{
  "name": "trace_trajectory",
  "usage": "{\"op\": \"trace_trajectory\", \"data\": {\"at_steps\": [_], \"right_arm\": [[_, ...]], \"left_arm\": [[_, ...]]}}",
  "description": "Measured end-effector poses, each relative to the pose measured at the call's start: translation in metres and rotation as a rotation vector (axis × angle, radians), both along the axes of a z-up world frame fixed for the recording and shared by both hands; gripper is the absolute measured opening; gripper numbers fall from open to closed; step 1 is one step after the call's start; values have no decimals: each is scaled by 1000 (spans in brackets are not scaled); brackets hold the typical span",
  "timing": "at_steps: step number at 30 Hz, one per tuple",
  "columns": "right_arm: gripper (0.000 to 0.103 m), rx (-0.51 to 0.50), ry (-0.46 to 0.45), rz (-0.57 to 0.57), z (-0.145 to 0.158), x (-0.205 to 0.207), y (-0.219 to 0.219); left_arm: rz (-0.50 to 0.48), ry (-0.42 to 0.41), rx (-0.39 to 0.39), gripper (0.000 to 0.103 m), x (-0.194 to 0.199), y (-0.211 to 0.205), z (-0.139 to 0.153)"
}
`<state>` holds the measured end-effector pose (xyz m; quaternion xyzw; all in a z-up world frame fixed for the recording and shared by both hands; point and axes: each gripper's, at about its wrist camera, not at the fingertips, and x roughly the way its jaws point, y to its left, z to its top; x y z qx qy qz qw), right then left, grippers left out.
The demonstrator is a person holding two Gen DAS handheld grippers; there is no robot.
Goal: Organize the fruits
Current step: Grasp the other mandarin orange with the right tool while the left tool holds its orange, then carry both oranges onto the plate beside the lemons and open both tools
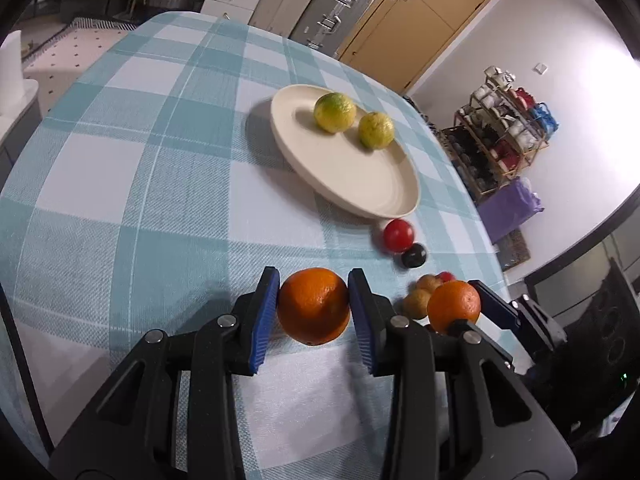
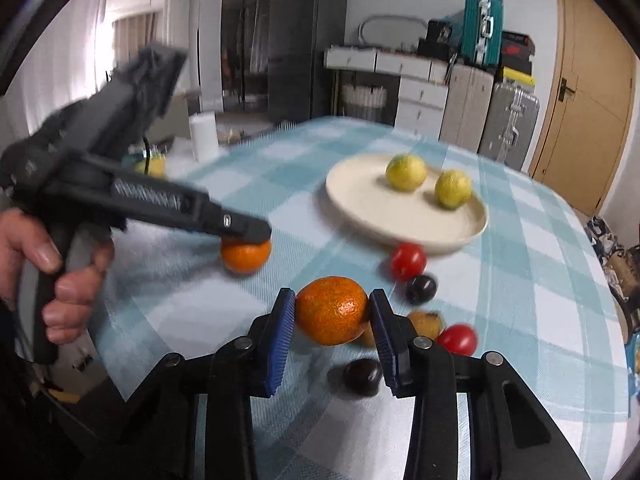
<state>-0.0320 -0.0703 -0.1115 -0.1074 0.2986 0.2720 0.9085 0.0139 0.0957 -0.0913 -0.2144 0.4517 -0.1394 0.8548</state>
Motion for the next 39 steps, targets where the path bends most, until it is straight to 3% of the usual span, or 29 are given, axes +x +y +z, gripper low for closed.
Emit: {"op": "trace_trajectory", "data": {"at_steps": [7,12,19,32,35,39], "right_arm": [[39,180,19,4,20,13,-24],[39,248,7,1,32,26,-39],[39,276,5,-10,42,58,-49],[39,317,108,-31,49,150,-56],[39,324,138,-29,51,175,-56],[39,331,164,-20,56,204,-52]], "left_arm": [[17,-47,33,32,16,2,23],[18,-54,53,32,39,0,32],[5,-70,70,32,79,-10,39],[7,-42,103,31,163,-19,24],[3,-43,112,23,177,-18,22],[-18,-36,109,23,193,-20,17]]}}
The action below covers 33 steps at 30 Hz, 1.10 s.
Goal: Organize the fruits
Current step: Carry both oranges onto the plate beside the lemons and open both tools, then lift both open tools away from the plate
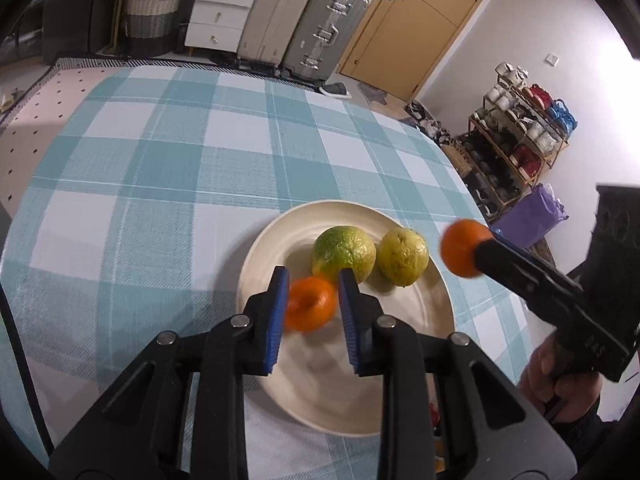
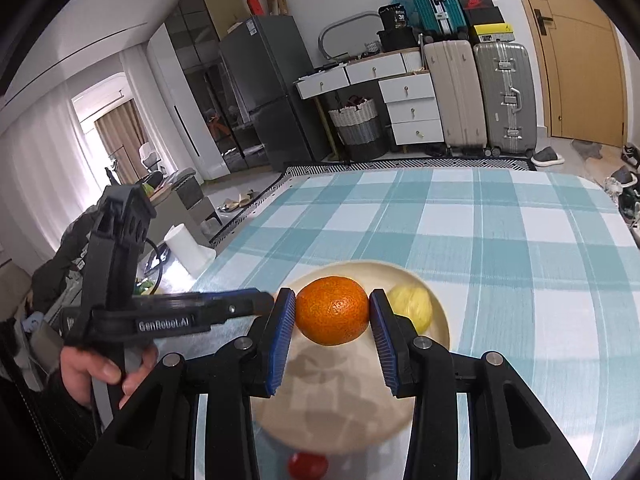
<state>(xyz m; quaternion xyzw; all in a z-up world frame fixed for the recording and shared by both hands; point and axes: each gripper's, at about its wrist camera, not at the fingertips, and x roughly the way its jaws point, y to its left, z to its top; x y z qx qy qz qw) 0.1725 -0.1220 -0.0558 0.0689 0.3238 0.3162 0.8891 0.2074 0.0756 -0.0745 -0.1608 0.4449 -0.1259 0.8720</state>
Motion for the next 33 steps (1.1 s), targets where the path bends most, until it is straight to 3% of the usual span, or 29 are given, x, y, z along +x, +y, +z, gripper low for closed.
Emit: {"op": "trace_trajectory", "data": {"at_steps": [10,14,23,25,29,33], "right_arm": [[40,-24,92,-33,-20,60,19],[50,-33,135,-40,-31,70,23],[58,0,79,-73,-12,52,7],[67,2,58,-80,-5,44,2],[68,19,23,-85,8,24,-7],[79,31,-5,-87,17,3,-14]], "left_arm": [[24,17,-51,23,18,8,-16],[24,12,-45,24,14,8,-14],[45,-7,-20,32,-7,4,1],[47,-15,-9,33,-14,3,6],[52,-29,5,34,-30,0,16],[53,-37,31,35,-48,-6,23]]}}
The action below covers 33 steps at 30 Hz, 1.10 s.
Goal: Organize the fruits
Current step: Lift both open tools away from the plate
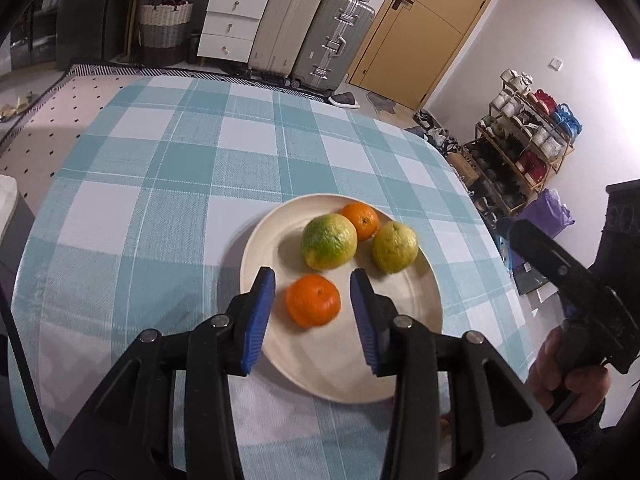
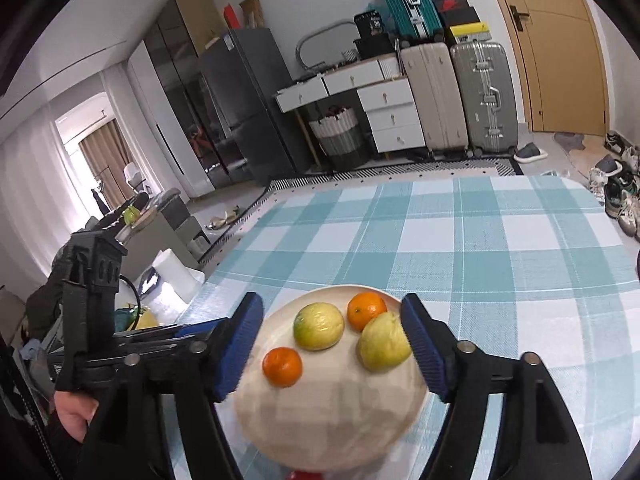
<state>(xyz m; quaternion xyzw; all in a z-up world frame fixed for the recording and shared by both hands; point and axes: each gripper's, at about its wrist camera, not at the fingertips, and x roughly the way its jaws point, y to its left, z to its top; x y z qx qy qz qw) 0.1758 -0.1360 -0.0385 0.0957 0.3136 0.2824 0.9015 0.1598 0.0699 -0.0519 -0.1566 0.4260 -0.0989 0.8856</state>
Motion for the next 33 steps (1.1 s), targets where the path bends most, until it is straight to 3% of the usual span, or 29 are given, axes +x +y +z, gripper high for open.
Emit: {"op": "trace_trajectory", "data": {"at_steps": [4,11,18,22,24,27,33], "right_arm": [[81,-3,-22,-5,7,-20,-7],[85,-10,-49,-14,13,-52,-17],[86,-1,-67,-29,13,-84,-29],[92,2,-78,-41,11,-102,-35],[93,3,-79,-44,9,-109,-37],[97,3,-75,-53,5,-120,-41],[101,6,-72,-68,-4,-139,-47]], "left_arm": [[-4,-14,51,36,-18,-11,6],[-17,-54,137,46,-50,-34,17],[-11,-71,169,68,-75,-46,22],[-6,-73,171,73,-88,-49,21],[15,-74,189,83,-94,-50,21],[35,-83,224,83,-104,-51,20],[47,-71,211,91,-119,-51,14]]}}
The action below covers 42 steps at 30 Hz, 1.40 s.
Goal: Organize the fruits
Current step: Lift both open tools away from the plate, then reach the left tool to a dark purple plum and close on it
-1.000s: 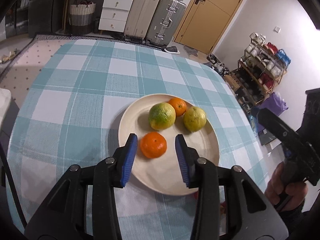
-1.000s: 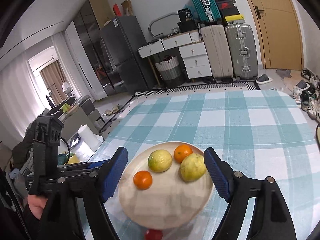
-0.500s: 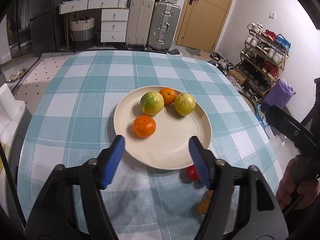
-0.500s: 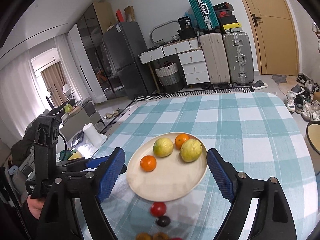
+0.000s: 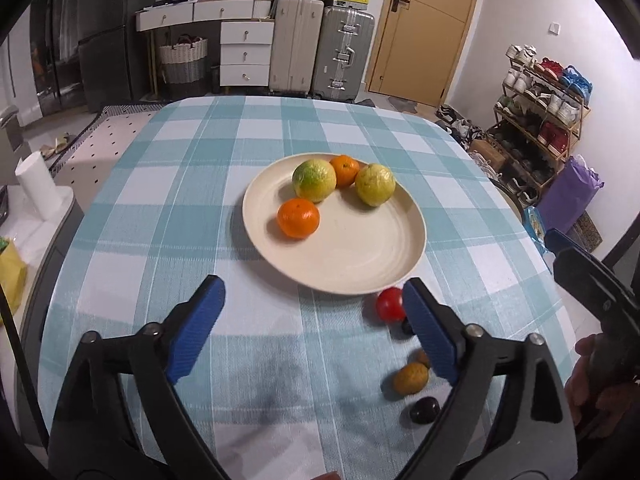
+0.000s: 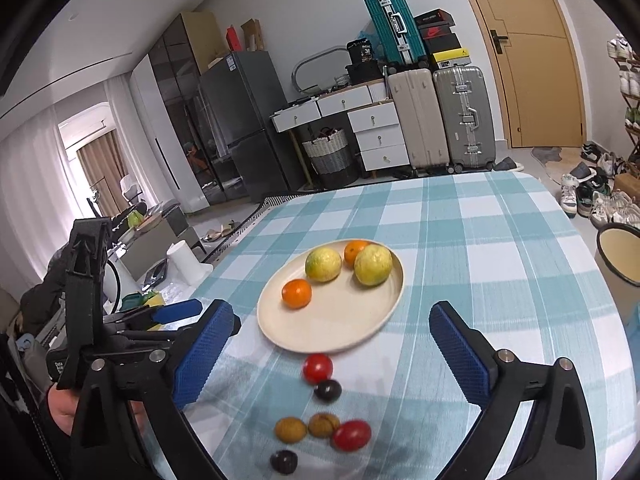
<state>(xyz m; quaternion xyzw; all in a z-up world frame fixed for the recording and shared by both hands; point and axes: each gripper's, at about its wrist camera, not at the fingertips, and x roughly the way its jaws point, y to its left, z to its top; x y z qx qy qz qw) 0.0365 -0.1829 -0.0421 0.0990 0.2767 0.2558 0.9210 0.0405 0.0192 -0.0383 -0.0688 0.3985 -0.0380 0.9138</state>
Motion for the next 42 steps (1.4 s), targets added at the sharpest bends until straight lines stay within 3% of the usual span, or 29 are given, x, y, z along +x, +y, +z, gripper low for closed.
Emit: {"op": "trace_trajectory", "data": {"at_steps": [12,17,34,37,42], "right_arm": [[103,-68,36,-20,-26,-28,-2],[103,-64,52,-42,-35,-34,-11],[103,-69,94,-79,-53,-44,-22],[103,-72,93,-82,-54,-46,-24],[103,-63,106,-88,-58,-47,-28]], "left_arm": [[-49,65,-62,101,-30,-13,-33],[-98,127,-138,101,-38,-20,-48],[-166,168,3,101,-54,-69,-71],[-178,175,8,95,-54,-72,-73],[-214,172,-11,74,-54,-74,-75]]}}
